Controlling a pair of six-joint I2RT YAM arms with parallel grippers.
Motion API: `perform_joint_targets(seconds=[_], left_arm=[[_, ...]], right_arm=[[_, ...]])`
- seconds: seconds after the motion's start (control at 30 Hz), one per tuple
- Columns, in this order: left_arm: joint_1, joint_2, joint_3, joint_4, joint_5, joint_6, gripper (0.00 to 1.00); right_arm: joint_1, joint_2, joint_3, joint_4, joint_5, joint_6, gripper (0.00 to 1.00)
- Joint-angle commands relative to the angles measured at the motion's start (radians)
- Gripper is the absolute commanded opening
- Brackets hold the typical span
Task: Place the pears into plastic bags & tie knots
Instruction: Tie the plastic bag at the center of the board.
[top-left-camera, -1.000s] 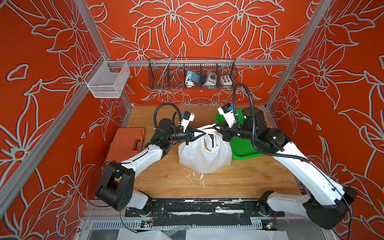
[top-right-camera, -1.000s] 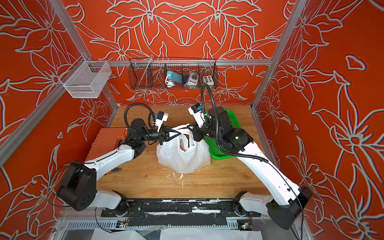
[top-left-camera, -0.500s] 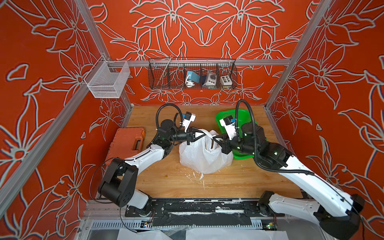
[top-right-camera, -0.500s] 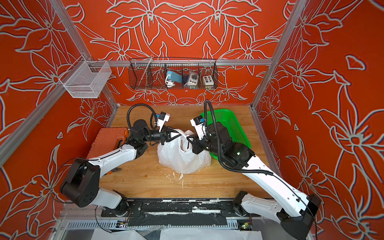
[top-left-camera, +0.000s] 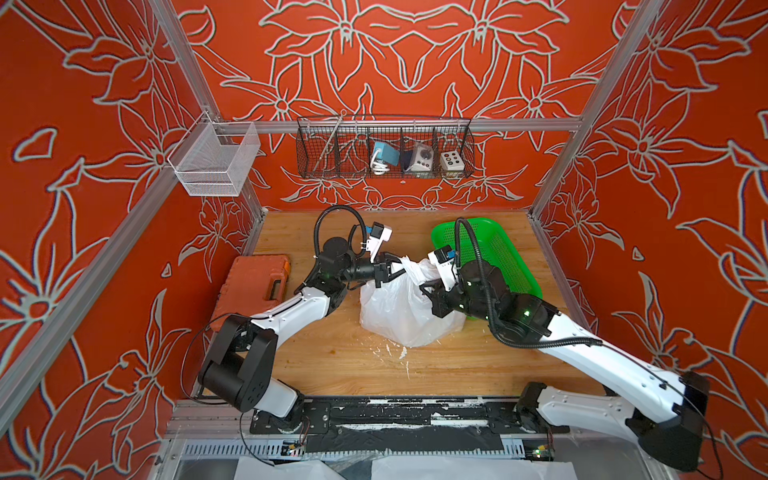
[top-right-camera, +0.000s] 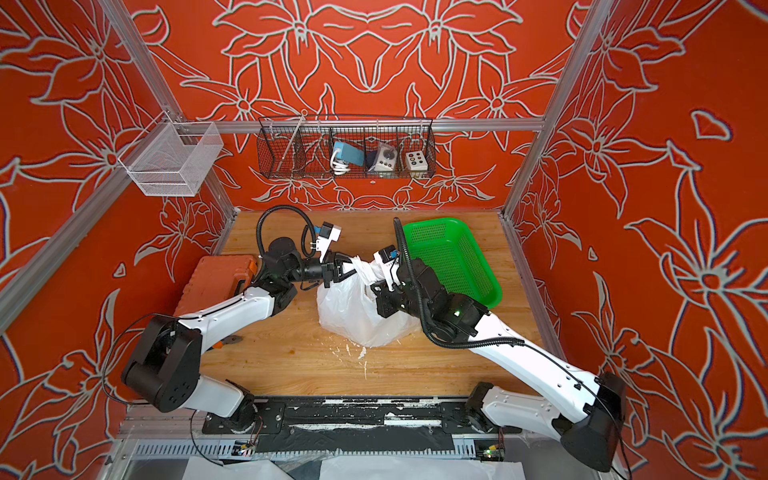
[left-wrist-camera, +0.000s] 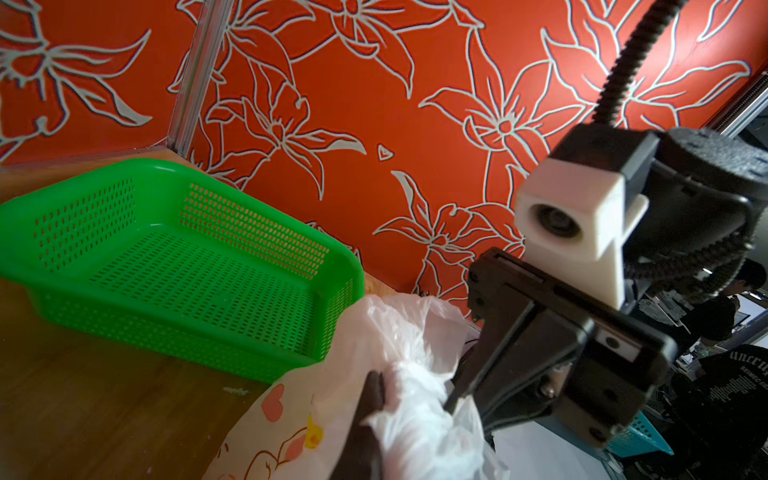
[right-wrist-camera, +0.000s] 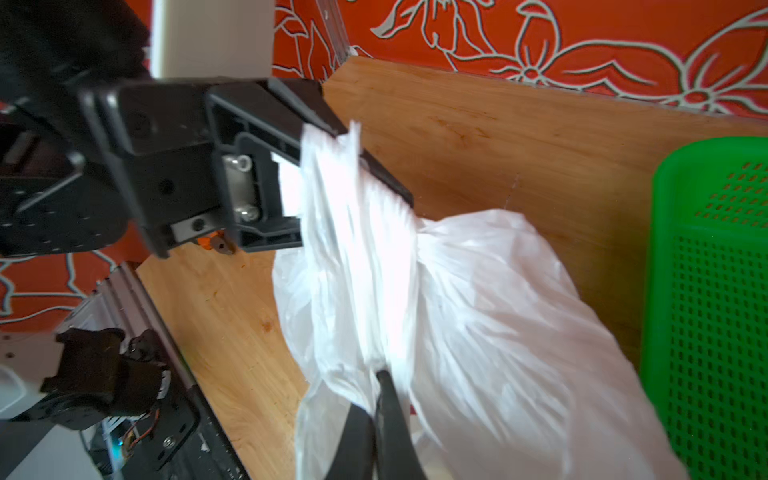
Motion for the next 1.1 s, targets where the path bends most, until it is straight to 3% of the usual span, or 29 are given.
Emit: perform_joint_targets(seconds=[0.0,0.27,0.5,0.8,0.97,1.07], left_arm=[[0.021,-0.032,0.008,0.051,-0.024,0.005,0.0],[0.021,-0.038,0.0,0.042,0.069,0.031,0.01],[0.017,-0.03,0.011,0.055,0.115,0.019,0.34],[-0.019,-0.008,0.045,-0.006,0.139,0.058,0.51],[-0.038,0.011,0.069,-0.034,0.107,0.075,0.56],[-0.062,0.034,0.114,-0.144,0.071,0.153,0.57]], right_arm=[[-0.039,0.003,-0.04,-0.048,0.067,0.019,0.0],[-0.072,0.016,-0.004,-0.056,0.056,-0.007,0.0],[-0.072,0.023,-0.022,-0.037,0.017,0.0,0.0],[-0.072,0.019,-0.021,-0.041,0.016,-0.01,0.0],[-0.072,0.004,-0.027,-0.049,0.025,-0.018,0.0],[-0.071,0.001,-0.033,-0.051,0.03,-0.02,0.0]])
